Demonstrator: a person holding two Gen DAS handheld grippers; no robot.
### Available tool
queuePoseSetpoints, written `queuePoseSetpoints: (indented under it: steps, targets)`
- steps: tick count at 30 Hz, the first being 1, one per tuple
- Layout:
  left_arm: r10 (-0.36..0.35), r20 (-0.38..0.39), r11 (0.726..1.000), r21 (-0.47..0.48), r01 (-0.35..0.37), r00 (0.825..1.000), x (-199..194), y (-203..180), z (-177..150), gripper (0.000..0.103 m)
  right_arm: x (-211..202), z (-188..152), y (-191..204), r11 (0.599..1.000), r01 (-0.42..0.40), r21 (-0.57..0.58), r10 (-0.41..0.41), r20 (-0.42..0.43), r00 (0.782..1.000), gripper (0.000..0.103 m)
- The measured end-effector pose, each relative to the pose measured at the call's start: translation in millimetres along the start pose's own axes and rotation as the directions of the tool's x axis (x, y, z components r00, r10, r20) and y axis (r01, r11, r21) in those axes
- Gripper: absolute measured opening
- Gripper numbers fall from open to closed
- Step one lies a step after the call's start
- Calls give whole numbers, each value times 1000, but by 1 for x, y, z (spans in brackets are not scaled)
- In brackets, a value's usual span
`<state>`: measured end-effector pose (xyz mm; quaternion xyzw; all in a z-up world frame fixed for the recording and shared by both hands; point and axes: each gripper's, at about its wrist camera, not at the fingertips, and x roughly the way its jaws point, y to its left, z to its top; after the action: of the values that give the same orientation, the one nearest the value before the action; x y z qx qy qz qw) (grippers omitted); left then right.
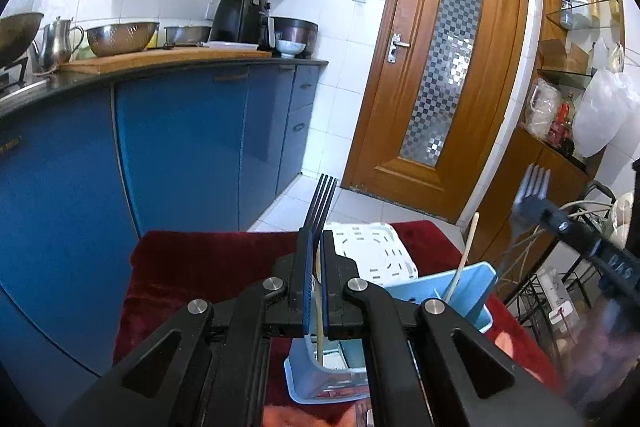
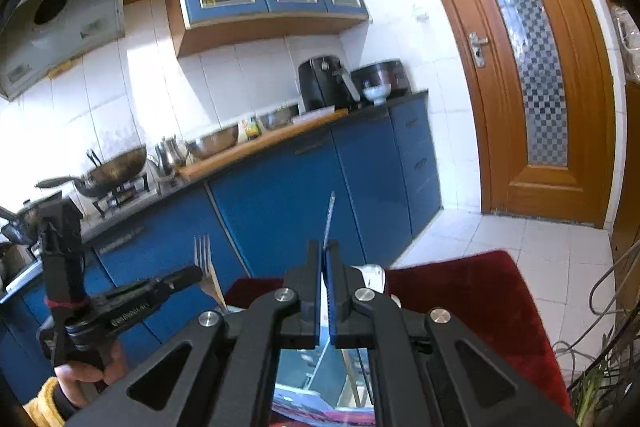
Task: Organize utensils
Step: 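Lift the fork with the right gripper and lower it into the holder, then open the right gripper to release the fork and withdraw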
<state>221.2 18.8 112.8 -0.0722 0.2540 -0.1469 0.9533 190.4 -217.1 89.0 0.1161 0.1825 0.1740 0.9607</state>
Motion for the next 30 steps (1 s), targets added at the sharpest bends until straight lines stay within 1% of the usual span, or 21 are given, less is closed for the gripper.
queuePoseSetpoints:
  steps: [5,8,14,17,18,19,20,21,22,24,28,30]
  targets:
    - [-9,-14,1000,-7,9,1000,3,1,-12,1,14,-19,-3,1000,-2,-2,2,-64,998,3]
    - [-15,-21,1000,-7,15,1000,3,1,-16,1,18,-27,-3,1000,-4,0,4,-87,996,4]
    - [-28,-35,1000,10,29,999,3,-5,-23,2,19,-33,-3,1000,-19,8,20,-103,994,4]
    - [-32,-41,999,4,32,999,1,-6,-24,3,18,-31,-2,1000,-26,8,27,-102,994,5]
    - [-35,-45,999,0,35,998,1,-6,-23,4,17,-31,-2,1000,-28,8,28,-100,995,8]
    - [-42,-54,999,-8,42,998,1,-6,-23,10,16,-30,-2,1000,-28,10,29,-95,995,13]
    - [-48,-61,999,-17,47,997,1,-6,-23,18,14,-29,-3,999,-30,15,31,-88,996,17]
    - [-52,-63,998,-23,50,997,-1,-4,-23,22,13,-29,-3,999,-36,21,38,-82,996,23]
    - [-55,-62,998,-27,53,997,-2,-4,-23,24,10,-28,-4,999,-45,28,47,-73,996,25]
    - [-55,-61,998,-27,54,997,-6,-5,-24,25,6,-25,-4,998,-52,38,54,-59,997,25]
    - [-54,-57,998,-23,53,997,-16,-7,-25,31,-6,-22,-3,997,-54,50,56,-45,997,26]
    - [-60,-54,998,-24,58,997,-24,-9,-26,31,-13,-22,-2,997,-57,56,60,-40,997,26]
